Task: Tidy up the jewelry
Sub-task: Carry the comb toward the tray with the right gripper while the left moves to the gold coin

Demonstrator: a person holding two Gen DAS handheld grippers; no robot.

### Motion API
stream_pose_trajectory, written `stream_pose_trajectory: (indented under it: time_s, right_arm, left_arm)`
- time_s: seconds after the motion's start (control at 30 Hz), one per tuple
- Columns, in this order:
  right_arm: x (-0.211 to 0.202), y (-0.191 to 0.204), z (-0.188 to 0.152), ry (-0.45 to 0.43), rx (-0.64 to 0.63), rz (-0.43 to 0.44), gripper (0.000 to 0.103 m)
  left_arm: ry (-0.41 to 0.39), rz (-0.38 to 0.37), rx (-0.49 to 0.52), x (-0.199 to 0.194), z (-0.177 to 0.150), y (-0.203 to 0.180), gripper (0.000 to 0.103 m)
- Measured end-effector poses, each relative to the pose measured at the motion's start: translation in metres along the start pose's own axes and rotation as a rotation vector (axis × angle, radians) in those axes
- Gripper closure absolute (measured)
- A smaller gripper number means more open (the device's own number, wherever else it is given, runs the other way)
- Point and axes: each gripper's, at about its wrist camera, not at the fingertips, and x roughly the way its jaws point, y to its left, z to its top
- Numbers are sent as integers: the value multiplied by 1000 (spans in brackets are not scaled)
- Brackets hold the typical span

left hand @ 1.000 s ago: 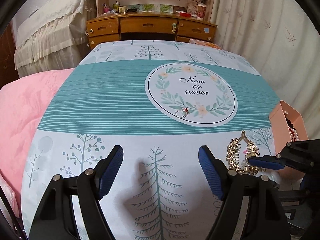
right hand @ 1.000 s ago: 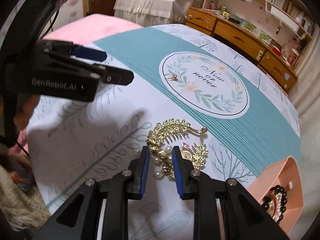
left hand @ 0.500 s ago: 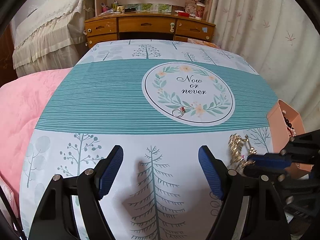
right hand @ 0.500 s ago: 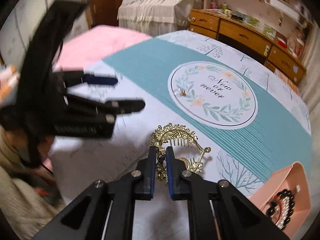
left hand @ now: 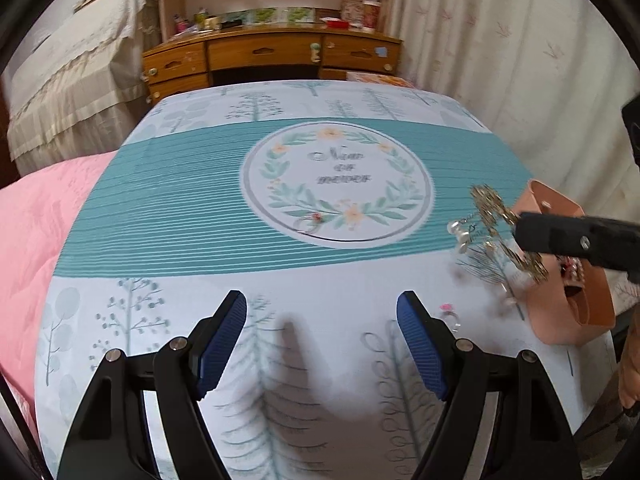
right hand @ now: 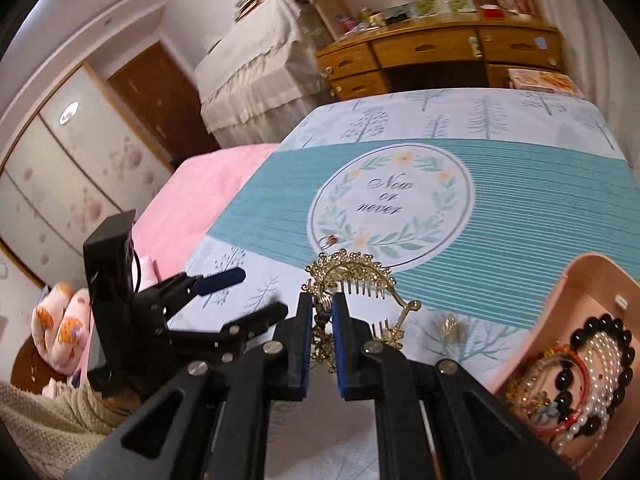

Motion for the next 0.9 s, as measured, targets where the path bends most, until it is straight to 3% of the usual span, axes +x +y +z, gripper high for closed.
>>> stream_pose_trajectory:
  time_s: [0.2, 0.47, 0.83, 0.9]
  right_arm:
    - [-4, -21, -2, -33, 107, 63, 94]
    - [-32, -39, 1, -149, 175, 41, 94]
    - [-70, -53, -7, -286, 216, -20, 94]
    - [-77, -54, -9, -305, 218, -25, 94]
  left_arm:
    - [30, -31, 77, 10, -3, -32, 27]
    - [60, -70, 119, 23, 5, -56, 27]
    - [81, -242, 172, 57, 43, -90, 27]
    - [94, -273, 179, 66, 47, -97, 34]
